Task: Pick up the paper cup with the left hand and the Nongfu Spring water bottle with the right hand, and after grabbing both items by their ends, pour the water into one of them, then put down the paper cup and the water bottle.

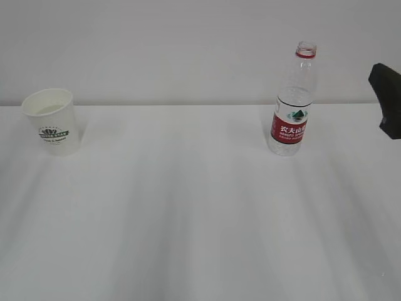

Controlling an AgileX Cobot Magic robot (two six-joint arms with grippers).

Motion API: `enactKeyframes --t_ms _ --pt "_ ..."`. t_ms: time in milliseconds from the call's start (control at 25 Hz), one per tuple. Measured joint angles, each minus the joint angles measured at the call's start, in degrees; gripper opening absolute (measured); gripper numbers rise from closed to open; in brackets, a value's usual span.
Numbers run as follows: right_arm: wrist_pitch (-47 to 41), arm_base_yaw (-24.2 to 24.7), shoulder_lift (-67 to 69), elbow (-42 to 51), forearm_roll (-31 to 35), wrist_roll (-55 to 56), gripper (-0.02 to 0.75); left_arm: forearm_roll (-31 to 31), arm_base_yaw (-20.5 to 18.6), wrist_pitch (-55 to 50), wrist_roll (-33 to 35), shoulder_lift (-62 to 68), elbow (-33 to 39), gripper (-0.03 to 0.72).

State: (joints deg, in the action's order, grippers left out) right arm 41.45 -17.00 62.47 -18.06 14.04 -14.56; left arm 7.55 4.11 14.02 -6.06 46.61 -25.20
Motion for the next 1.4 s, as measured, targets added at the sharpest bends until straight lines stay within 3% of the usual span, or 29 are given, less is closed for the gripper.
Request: enactKeyframes --t_ms 680,1400 --pt "-24.6 0.0 -25.0 0.2 0.0 -4.0 0.590 0.0 0.0 -17.0 0.0 -17.6 0.0 0.558" --pt "-46.1 0.0 -39.8 -0.3 0.2 -7.0 0.589 0.1 0.0 -36.6 0.0 -34.0 -1.5 0.549"
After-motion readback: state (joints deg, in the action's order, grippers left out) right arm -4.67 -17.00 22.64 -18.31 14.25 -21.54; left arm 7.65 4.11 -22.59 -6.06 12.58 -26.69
